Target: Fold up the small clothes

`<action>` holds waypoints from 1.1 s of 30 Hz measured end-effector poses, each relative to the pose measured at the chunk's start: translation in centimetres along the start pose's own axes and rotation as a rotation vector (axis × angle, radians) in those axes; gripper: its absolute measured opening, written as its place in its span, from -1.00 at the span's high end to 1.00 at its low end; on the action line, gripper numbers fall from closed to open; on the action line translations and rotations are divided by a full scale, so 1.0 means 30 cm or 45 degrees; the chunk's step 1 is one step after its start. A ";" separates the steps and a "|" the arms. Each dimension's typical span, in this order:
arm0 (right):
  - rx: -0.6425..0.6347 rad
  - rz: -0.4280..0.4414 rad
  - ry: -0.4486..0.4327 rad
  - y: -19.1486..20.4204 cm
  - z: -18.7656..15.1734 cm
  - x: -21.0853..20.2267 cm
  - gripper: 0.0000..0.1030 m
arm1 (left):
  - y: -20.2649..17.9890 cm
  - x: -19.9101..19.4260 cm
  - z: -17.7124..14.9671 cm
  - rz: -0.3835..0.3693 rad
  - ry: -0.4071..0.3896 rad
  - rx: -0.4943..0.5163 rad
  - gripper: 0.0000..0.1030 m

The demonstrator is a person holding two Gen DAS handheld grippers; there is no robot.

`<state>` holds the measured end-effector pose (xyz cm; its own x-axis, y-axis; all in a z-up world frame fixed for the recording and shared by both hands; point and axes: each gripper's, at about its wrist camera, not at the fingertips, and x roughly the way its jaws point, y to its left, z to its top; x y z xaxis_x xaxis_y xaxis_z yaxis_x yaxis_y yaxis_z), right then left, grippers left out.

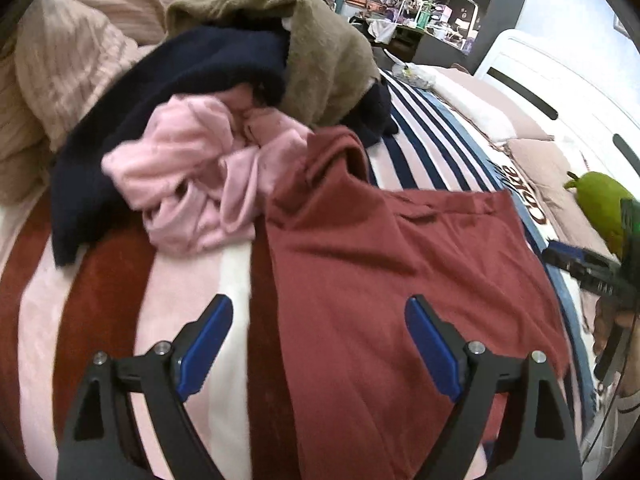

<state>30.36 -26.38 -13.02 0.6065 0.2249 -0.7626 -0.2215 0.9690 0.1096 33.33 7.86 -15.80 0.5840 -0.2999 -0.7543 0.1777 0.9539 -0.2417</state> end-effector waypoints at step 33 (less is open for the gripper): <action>0.603 0.437 0.020 -0.059 -0.320 0.029 0.53 | -0.010 0.073 -0.241 -0.436 0.043 -0.564 0.51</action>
<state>23.94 -28.89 -20.00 0.5482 0.5360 -0.6420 -0.0355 0.7818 0.6225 28.84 6.87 -21.79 0.5244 -0.5992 -0.6049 -0.0012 0.7099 -0.7043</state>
